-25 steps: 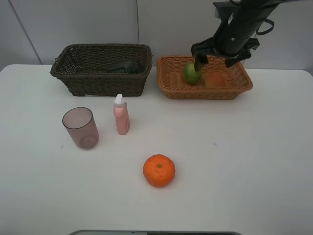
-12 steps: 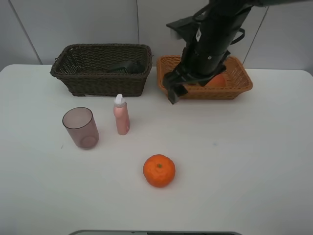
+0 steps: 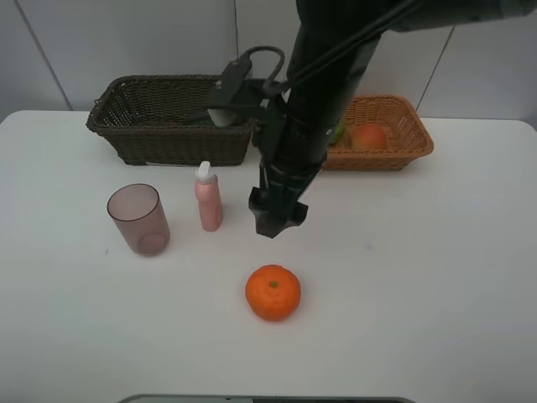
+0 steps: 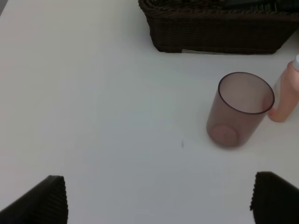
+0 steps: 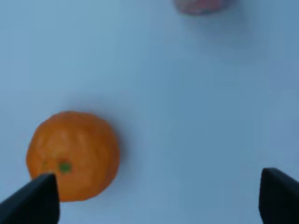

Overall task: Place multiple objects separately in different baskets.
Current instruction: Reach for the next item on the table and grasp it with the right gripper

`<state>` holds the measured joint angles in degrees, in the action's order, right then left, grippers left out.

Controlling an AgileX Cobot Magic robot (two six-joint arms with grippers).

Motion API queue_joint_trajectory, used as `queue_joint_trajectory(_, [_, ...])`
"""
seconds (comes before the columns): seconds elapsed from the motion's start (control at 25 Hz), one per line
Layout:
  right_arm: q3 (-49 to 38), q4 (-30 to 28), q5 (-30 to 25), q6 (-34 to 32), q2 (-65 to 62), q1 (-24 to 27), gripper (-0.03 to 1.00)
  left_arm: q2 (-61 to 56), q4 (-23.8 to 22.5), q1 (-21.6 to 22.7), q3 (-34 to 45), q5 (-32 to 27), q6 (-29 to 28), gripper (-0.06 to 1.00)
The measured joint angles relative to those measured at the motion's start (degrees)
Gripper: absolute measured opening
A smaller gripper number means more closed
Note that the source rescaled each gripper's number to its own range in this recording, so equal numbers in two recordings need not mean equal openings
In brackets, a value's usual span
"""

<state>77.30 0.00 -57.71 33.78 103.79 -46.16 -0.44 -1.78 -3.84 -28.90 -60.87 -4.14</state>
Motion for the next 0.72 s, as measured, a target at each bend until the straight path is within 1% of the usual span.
queue_joint_trajectory(0.2, [-0.45, 0.00, 0.01, 3.52, 2.23, -0.51, 0.91, 0.00, 0.00, 0.00, 0.00, 0.00, 0.00, 1.00])
queue_joint_trajectory(0.28, [-2.03, 0.00, 1.06, 6.58, 2.54, -1.09, 0.91, 0.00, 0.00, 0.00, 0.00, 0.00, 0.00, 1.00])
queue_joint_trajectory(0.44, [-6.63, -0.49, 2.79, 14.93, 2.66, -1.94, 0.91, 0.00, 0.00, 0.00, 0.00, 0.00, 0.00, 1.00])
queue_joint_trajectory(0.56, [-8.68, -0.61, 3.83, 18.25, 2.66, -2.29, 0.91, 0.00, 0.00, 0.00, 0.00, 0.00, 0.00, 1.00])
queue_joint_trajectory(0.72, [-9.03, -0.62, 5.33, 21.79, 2.72, -3.71, 0.91, 0.00, 0.00, 0.00, 0.00, 0.00, 0.00, 1.00])
